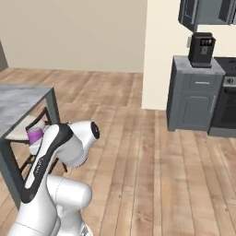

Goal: Pick the can from the counter and place it in the open cabinet.

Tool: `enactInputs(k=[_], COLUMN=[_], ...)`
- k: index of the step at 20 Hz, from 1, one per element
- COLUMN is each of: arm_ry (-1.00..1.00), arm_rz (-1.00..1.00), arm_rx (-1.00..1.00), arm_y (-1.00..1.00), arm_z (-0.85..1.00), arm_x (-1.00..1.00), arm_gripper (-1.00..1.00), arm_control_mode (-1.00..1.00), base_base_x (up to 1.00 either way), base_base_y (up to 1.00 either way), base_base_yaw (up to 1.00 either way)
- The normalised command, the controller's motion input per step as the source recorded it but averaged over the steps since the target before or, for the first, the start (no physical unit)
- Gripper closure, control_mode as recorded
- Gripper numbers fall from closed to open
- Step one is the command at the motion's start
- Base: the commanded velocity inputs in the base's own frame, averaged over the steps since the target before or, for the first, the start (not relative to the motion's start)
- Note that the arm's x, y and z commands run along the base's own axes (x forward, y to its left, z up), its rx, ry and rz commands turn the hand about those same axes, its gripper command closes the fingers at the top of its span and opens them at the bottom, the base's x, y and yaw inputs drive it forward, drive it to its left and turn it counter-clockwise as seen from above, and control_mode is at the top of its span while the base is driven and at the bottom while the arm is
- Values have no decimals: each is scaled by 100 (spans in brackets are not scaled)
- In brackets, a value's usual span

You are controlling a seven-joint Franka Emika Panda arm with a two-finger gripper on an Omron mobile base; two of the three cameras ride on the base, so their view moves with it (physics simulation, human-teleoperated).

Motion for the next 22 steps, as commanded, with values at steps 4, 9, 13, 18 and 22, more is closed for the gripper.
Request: enactInputs(k=[4,9,13,18,22], arm_ry=[0,0,0,0,0], arm_rz=[0,0,0,0,0], arm_rx=[0,0,0,0,0], arm_y=[0,0,0,0,0], arm_z=[0,0,0,0,0], arm_x=[0,0,0,0,0], arm_gripper=[100,100,100,100,100], arm_control_mode=[100,100,100,100,100], base_base_x=[30,39,43,45,48], base_base_y=[-66,-59,-57,-55,-54], base_base_yaw=[1,4,5,5,4])
